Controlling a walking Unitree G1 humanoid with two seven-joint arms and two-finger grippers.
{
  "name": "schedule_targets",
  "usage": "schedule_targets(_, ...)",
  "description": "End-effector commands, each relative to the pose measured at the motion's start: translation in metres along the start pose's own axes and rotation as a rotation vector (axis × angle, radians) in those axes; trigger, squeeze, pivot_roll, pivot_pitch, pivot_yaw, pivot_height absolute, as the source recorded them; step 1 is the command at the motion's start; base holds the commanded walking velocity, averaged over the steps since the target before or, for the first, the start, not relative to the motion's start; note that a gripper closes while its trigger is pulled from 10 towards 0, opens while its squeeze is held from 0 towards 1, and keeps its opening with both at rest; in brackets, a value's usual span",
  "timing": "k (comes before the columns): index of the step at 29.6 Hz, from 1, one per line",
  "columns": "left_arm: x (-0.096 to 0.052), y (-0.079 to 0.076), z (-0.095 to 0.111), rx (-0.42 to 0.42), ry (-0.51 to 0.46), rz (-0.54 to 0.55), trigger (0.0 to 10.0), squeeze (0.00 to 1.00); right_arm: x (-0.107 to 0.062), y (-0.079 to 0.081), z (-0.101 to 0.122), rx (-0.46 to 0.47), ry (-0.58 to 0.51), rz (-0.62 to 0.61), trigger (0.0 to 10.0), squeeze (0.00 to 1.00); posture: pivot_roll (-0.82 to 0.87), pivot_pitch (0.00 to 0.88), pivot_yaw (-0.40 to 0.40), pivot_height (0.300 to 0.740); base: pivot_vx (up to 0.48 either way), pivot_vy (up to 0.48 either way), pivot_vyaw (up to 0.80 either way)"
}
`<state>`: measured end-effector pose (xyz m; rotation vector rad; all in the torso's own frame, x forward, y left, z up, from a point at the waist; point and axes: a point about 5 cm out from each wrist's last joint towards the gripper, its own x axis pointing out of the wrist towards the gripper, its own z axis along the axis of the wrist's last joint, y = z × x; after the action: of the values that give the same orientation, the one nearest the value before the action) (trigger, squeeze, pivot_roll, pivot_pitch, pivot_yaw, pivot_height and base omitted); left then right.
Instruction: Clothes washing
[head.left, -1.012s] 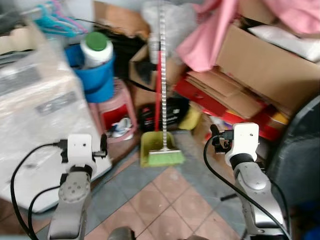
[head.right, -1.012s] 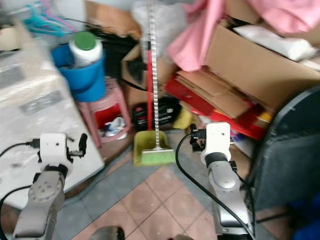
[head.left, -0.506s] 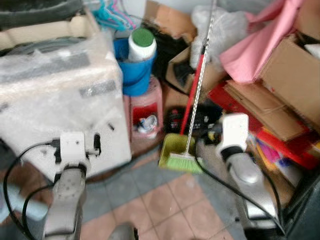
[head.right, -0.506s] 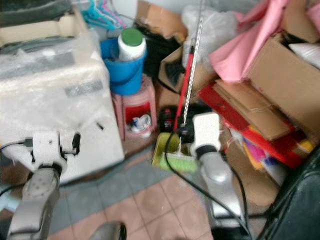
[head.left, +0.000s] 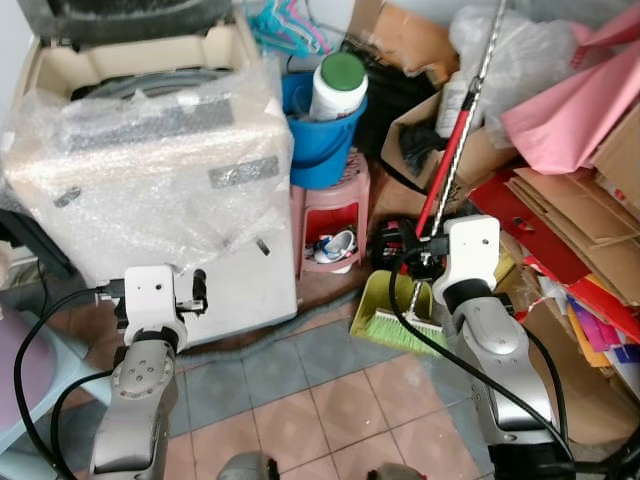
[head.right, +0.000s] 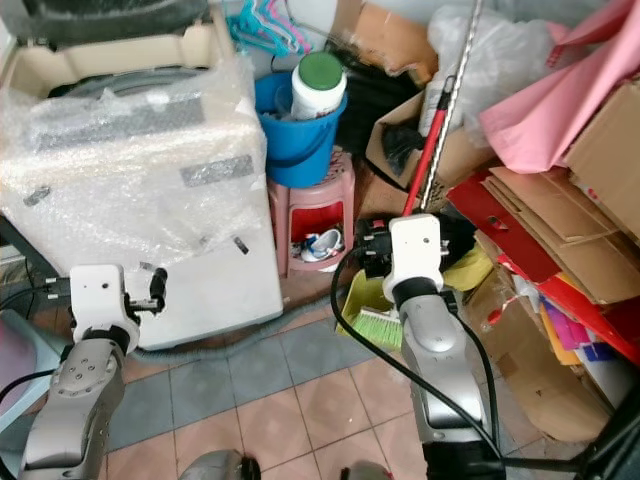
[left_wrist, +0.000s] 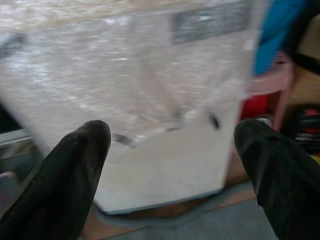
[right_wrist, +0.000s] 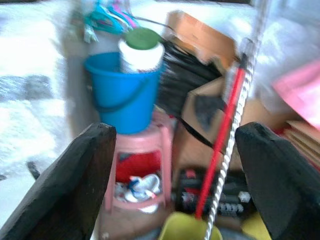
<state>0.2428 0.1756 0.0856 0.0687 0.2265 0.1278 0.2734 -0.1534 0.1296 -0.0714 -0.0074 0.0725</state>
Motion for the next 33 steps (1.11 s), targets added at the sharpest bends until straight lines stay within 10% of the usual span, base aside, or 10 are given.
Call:
schedule_targets(1,0.002,0.011,0.003,0.040,-0.023,0.038,10.0,0.00,0.002,0.010,0.006,0.010,-0.010,0.060,10.0,0.00,-0.04,0.000,-0.003,0.740,0.000,0.480,0.00)
schedule_targets(18,0.008,0.013,0.007,0.029,-0.030,0.097,10.0,0.00,0.000,0.010,-0.005,0.079,0.065,0.030,10.0,0.00,-0.04,0.000,-0.008,0.740,0.000,0.477,0.00)
schedule_targets(33,0.005,0.016,0.007,0.019,-0.037,0.105,10.0,0.00,0.001,0.015,0.007,0.042,-0.008,0.152,10.0,0.00,-0.03,0.000,-0.016,0.740,0.111,0.000,0.62)
